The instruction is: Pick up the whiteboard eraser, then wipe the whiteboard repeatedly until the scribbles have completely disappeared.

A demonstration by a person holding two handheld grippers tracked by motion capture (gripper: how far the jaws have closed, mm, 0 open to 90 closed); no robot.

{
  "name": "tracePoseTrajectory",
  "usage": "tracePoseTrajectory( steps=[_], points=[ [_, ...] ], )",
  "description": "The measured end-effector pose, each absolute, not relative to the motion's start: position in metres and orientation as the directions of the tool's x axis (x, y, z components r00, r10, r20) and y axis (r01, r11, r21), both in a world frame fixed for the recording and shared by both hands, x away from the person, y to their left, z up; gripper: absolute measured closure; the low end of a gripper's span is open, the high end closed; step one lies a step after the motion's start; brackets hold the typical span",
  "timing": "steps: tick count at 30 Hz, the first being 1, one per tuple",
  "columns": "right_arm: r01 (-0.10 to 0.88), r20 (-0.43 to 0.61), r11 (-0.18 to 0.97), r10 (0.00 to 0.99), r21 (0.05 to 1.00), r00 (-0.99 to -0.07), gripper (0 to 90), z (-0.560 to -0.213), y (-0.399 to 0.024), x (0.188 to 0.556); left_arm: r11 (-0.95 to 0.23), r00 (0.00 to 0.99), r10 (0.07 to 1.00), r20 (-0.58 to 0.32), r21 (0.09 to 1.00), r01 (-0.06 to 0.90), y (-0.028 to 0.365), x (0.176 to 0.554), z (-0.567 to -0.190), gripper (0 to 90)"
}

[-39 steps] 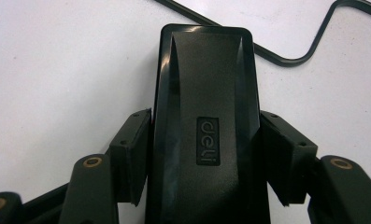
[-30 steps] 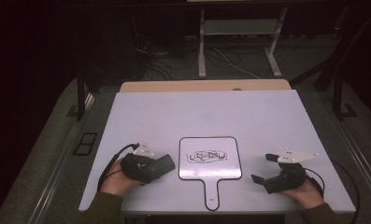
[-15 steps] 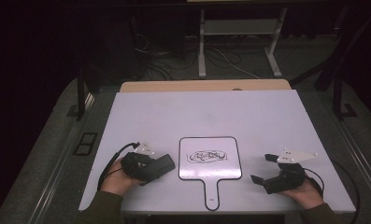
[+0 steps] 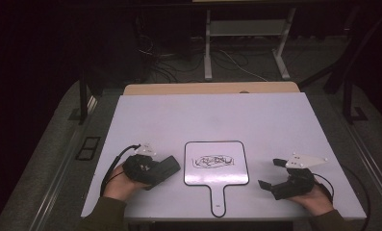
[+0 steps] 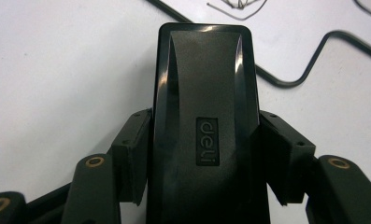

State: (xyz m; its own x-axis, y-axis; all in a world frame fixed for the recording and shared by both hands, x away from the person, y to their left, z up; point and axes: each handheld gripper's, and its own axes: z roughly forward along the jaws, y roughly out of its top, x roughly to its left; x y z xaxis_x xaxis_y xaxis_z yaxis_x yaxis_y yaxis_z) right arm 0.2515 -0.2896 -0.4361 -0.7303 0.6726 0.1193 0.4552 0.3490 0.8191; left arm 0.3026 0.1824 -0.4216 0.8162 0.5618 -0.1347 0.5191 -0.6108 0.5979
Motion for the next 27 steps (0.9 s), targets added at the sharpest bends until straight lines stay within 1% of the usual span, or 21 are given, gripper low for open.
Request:
tracePoseTrajectory(
  steps=[7,12,27],
  points=[
    [0.453,0.119,0.348,0.672,0.821,-0.731,0.3,-0.436,-0.290,0.251,-0.585,0.797,0.581,-0.163,0.597,0.549,0.183,0.306,-0.420,39.4],
    [0.454,0.119,0.350,0.671,0.820,-0.732,0.3,-0.437,-0.289,0.252,-0.570,0.795,0.577,-0.186,0.605,0.556,0.183,0.309,-0.416,39.4],
    [0.451,0.121,0.352,0.664,0.820,-0.738,0.2,-0.437,-0.287,0.251,-0.553,0.801,0.575,-0.168,0.642,0.531,0.172,0.317,-0.400,39.4]
  ],
)
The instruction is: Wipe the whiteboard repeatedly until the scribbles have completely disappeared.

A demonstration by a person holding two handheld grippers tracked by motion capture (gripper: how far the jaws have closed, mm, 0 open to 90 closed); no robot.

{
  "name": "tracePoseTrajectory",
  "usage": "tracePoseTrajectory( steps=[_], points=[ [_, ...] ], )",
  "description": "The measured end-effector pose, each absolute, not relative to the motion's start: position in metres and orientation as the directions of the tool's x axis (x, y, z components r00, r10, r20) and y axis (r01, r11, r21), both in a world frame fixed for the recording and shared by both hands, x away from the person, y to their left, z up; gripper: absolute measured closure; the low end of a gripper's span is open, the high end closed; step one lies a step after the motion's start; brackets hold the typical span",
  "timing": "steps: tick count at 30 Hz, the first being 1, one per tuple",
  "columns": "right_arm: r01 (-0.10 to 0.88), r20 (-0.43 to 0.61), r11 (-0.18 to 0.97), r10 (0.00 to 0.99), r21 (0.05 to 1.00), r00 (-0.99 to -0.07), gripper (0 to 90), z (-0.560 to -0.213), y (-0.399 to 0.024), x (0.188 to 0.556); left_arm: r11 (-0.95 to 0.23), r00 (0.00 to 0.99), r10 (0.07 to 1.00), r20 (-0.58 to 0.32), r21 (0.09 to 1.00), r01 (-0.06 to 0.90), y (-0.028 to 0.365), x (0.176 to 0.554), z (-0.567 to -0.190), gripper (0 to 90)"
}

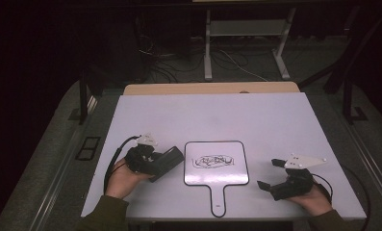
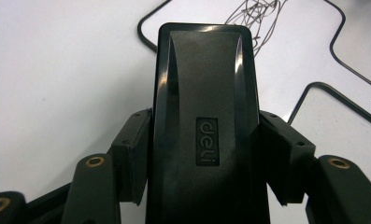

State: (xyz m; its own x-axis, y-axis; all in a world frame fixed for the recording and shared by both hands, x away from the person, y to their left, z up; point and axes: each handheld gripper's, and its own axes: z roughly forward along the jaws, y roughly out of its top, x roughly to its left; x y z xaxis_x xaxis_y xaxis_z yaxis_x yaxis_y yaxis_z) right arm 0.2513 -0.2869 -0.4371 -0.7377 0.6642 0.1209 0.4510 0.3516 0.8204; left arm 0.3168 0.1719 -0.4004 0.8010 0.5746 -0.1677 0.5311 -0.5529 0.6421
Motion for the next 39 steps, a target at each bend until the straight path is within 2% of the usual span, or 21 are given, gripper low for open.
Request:
tracePoseTrajectory(
  steps=[7,21,39],
  points=[
    [0.449,0.121,0.355,0.659,0.820,-0.742,0.3,-0.438,-0.286,0.251,-0.552,0.815,0.552,-0.177,0.655,0.516,0.160,0.324,-0.396,39.4],
    [0.452,0.130,0.345,0.659,0.822,-0.741,0.3,-0.438,-0.288,0.252,-0.610,0.849,0.509,-0.140,0.637,0.471,0.120,0.340,-0.393,39.5],
    [0.453,0.130,0.341,0.665,0.824,-0.736,0.3,-0.438,-0.290,0.251,-0.672,0.880,0.464,-0.104,0.606,0.426,0.064,0.362,-0.404,39.4]
  ],
)
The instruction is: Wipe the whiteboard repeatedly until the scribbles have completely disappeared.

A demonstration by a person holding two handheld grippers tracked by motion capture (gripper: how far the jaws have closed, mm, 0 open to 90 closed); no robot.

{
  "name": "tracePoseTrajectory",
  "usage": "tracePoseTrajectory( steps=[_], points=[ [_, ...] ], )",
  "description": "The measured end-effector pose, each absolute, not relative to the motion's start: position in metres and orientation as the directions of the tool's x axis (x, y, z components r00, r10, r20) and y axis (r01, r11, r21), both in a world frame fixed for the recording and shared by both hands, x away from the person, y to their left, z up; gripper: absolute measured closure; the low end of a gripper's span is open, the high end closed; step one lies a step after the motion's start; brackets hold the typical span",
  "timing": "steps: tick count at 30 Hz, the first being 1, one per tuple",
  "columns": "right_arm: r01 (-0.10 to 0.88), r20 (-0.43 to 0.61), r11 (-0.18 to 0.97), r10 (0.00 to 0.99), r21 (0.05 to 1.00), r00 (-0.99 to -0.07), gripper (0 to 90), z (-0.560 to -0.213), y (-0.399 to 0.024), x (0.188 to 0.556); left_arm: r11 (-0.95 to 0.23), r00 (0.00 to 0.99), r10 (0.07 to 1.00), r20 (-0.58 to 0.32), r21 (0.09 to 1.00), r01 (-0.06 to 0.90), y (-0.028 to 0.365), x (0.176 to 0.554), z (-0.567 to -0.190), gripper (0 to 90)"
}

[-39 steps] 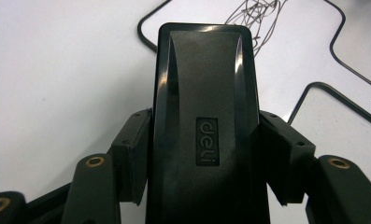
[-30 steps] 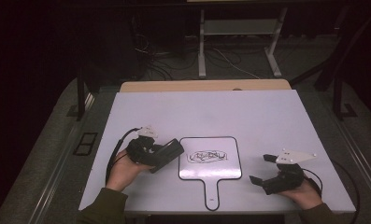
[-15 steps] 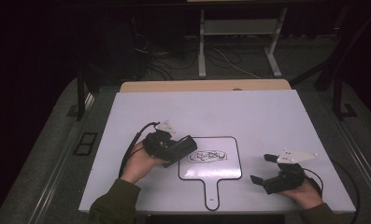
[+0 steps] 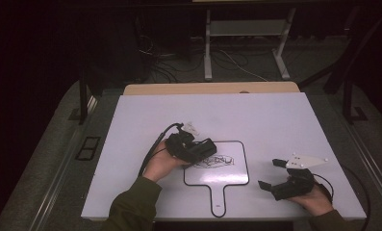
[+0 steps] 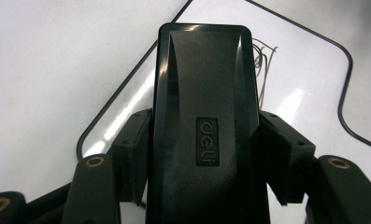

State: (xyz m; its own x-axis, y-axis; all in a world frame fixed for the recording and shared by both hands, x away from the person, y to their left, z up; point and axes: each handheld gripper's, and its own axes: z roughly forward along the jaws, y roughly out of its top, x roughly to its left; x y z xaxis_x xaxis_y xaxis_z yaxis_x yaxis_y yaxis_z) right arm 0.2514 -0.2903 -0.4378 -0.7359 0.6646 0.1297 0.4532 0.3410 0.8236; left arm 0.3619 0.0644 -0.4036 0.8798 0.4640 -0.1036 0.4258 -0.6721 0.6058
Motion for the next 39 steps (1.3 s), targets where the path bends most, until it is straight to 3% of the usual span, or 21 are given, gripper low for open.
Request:
tracePoseTrajectory(
  steps=[39],
  points=[
    [0.452,0.128,0.341,0.666,0.824,-0.735,0.3,-0.438,-0.293,0.251,-0.738,0.878,0.478,0.029,0.554,0.384,0.053,0.371,-0.425,39.5]
  ],
)
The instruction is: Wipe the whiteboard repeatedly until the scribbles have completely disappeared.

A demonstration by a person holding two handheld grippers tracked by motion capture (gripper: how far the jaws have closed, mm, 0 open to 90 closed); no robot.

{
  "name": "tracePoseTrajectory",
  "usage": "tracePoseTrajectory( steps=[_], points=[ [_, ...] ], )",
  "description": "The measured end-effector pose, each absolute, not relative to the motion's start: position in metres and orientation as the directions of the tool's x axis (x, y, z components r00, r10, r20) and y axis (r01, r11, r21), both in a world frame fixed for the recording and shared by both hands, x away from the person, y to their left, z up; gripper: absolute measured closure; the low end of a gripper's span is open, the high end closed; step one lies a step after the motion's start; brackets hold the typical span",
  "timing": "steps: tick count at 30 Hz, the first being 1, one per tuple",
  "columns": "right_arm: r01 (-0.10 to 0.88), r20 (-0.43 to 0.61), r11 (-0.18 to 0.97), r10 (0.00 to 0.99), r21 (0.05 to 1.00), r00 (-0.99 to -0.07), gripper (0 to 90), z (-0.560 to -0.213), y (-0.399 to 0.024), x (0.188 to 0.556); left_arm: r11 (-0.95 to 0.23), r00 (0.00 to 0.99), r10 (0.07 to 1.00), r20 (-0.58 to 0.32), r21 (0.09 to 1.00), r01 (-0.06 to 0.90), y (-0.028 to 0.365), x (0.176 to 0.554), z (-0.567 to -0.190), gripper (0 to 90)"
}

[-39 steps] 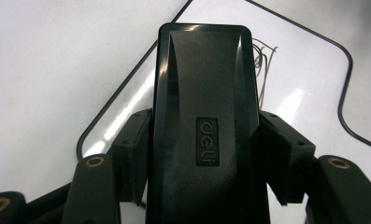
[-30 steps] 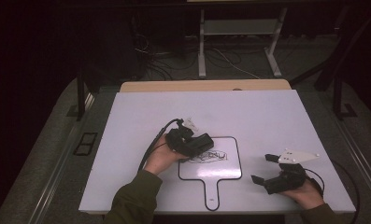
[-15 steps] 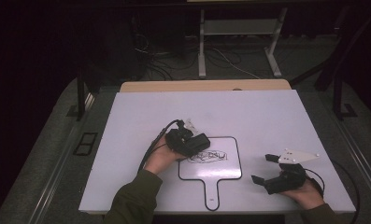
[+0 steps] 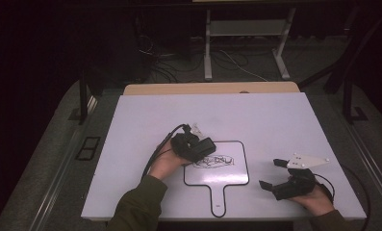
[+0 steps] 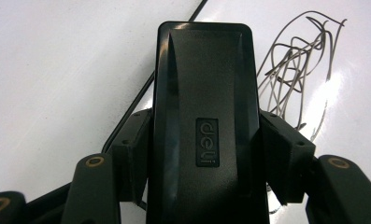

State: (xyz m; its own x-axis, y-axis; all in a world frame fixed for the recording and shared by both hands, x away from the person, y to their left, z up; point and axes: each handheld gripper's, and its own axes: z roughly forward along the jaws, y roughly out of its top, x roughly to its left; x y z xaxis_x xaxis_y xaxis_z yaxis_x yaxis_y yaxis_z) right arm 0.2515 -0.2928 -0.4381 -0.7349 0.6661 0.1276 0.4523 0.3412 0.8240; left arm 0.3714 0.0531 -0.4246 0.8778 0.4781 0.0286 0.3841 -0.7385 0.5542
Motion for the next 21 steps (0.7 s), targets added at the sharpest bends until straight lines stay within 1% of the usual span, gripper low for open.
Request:
tracePoseTrajectory(
  steps=[8,13,18,21],
  points=[
    [0.452,0.125,0.344,0.666,0.823,-0.735,0.3,-0.438,-0.292,0.251,-0.757,0.892,0.451,0.038,0.545,0.360,0.048,0.363,-0.424,39.5],
    [0.453,0.127,0.344,0.665,0.822,-0.736,0.3,-0.439,-0.292,0.251,-0.756,0.899,0.436,0.025,0.552,0.351,0.043,0.355,-0.425,39.5],
    [0.454,0.127,0.345,0.665,0.821,-0.736,0.2,-0.439,-0.291,0.251,-0.777,0.918,0.397,0.023,0.542,0.322,0.034,0.345,-0.425,39.5],
    [0.454,0.127,0.345,0.665,0.821,-0.736,0.3,-0.439,-0.291,0.251,-0.778,0.929,0.370,0.006,0.548,0.307,0.027,0.339,-0.426,39.5]
  ],
)
